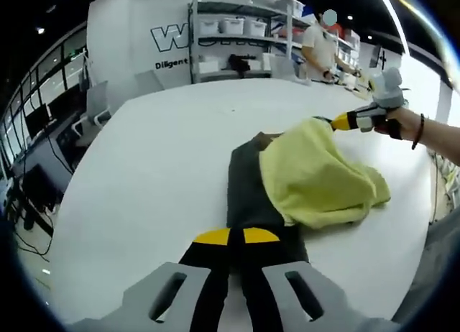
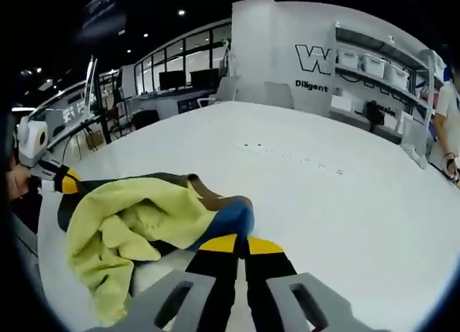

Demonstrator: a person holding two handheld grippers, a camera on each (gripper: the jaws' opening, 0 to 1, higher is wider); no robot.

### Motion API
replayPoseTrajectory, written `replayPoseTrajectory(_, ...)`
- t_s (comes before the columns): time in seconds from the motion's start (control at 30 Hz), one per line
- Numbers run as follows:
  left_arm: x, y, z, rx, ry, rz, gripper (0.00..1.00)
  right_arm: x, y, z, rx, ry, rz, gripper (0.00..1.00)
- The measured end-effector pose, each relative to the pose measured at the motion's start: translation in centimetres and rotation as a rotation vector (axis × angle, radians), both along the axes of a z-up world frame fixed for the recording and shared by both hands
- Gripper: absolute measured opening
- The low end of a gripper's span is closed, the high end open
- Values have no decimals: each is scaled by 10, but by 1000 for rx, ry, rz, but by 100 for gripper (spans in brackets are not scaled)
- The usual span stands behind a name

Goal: Fold the garment on the visible template until the final outline fits inside the template.

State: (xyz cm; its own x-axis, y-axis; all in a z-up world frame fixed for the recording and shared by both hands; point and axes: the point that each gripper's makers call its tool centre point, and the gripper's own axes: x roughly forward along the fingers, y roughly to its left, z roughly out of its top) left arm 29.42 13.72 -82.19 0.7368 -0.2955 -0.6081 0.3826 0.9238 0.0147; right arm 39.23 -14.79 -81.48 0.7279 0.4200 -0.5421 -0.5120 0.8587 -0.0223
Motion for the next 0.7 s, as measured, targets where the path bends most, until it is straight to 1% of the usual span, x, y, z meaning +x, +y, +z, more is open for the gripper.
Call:
replayPoseTrajectory(0.17,11,10,6,-12,-15,15,5,6,-6,13,-2,-13,-6,0)
replayPoseTrajectory(0.2,13,12,7,-12,-18,16,5,7,-6,15,-13,-18,-3,0)
replayPoseTrajectory(0.37,19,16,9,-7,-28,14,5,7,-8,17,-50,-15,6,0)
replayPoseTrajectory(0.53,25,23,11,5,-29,13,5,10,-9,16,-67,10,-1,0)
replayPoseTrajectory(0.57,30,30,12,7,-32,23,5,12,-8,16,-72,18,3,0)
replayPoseTrajectory(0.63,35,36,15,8,-37,38,5,14,-5,16,-82,27,17,0)
replayPoseTrajectory(0.7,39,45,18,24,-45,59,5,18,-3,18,-102,31,30,0)
